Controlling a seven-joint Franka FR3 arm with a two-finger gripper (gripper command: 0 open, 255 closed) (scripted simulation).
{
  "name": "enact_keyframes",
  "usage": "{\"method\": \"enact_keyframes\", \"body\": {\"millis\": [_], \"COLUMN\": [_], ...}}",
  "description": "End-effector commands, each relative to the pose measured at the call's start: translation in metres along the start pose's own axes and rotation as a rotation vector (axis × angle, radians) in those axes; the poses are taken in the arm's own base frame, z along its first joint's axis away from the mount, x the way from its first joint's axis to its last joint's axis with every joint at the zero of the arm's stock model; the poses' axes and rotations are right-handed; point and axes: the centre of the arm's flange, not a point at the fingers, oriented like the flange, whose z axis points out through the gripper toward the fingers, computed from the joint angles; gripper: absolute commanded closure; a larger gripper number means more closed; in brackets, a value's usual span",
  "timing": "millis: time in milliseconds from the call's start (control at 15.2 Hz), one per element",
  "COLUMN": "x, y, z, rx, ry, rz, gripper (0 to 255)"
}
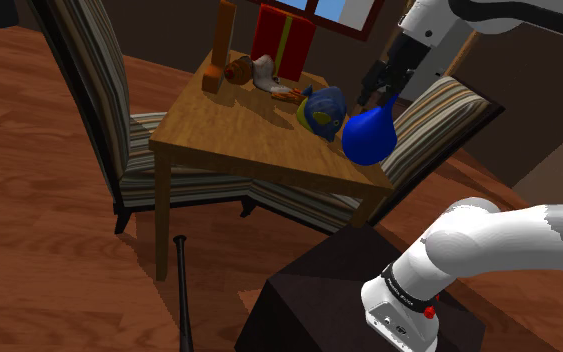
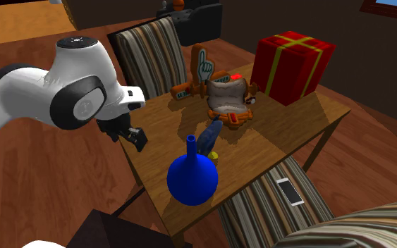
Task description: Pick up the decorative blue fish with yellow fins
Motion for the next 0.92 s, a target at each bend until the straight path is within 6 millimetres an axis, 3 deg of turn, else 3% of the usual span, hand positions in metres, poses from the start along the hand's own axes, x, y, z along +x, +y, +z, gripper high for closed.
{"method": "enact_keyframes", "body": {"millis": [0,858], "x": [0.0,0.112], "y": [0.0,0.054], "z": [0.0,0.088], "rx": [0.0,-0.148], "ry": [0.0,0.086], "rz": [0.0,-0.299], "gripper": [0,0]}}
